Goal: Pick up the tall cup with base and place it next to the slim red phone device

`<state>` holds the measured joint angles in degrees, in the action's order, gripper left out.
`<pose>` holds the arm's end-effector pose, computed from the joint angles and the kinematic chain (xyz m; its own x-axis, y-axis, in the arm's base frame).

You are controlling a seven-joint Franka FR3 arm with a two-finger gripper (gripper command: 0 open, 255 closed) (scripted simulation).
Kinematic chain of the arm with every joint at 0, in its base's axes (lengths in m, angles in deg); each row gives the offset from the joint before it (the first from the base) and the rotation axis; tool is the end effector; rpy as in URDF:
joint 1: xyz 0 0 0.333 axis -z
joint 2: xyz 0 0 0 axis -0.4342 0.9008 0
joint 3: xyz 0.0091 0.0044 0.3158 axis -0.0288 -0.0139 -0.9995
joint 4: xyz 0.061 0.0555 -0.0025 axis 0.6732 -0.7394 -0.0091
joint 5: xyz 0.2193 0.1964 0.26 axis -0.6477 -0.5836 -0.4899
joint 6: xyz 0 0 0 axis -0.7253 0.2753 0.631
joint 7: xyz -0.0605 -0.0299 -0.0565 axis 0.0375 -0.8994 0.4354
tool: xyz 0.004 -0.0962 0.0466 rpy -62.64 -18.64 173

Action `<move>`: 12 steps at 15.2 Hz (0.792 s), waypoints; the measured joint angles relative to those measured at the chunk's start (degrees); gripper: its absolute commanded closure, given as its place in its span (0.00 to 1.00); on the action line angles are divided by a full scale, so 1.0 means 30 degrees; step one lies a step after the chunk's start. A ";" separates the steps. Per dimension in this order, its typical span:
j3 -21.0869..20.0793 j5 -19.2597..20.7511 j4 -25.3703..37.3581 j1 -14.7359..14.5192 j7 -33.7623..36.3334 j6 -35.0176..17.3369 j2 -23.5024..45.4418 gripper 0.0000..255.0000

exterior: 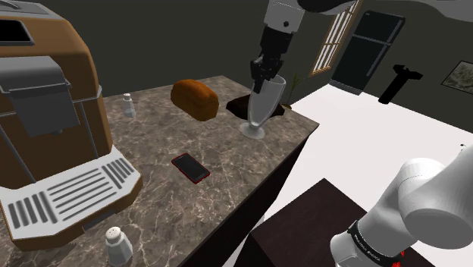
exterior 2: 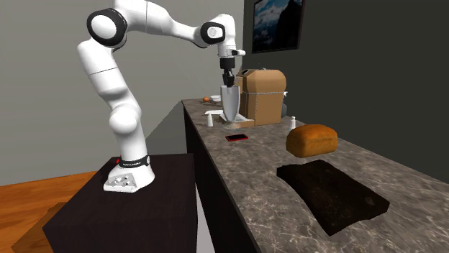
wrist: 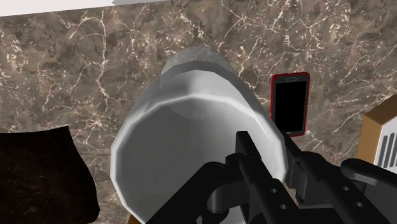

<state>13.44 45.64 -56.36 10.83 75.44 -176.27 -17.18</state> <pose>0.4576 0.1519 0.5722 0.9868 0.1526 0.0540 0.1526 -0.9883 0.0038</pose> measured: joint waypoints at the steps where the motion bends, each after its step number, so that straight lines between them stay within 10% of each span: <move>1: 0.0025 0.0005 -0.0287 0.0015 -0.0041 -0.0262 -0.0027 1.00; 12: -0.0004 0.0007 -0.2990 0.0003 -0.0003 -0.3120 0.0130 1.00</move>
<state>13.42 45.66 -65.33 10.84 75.43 -185.63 -16.79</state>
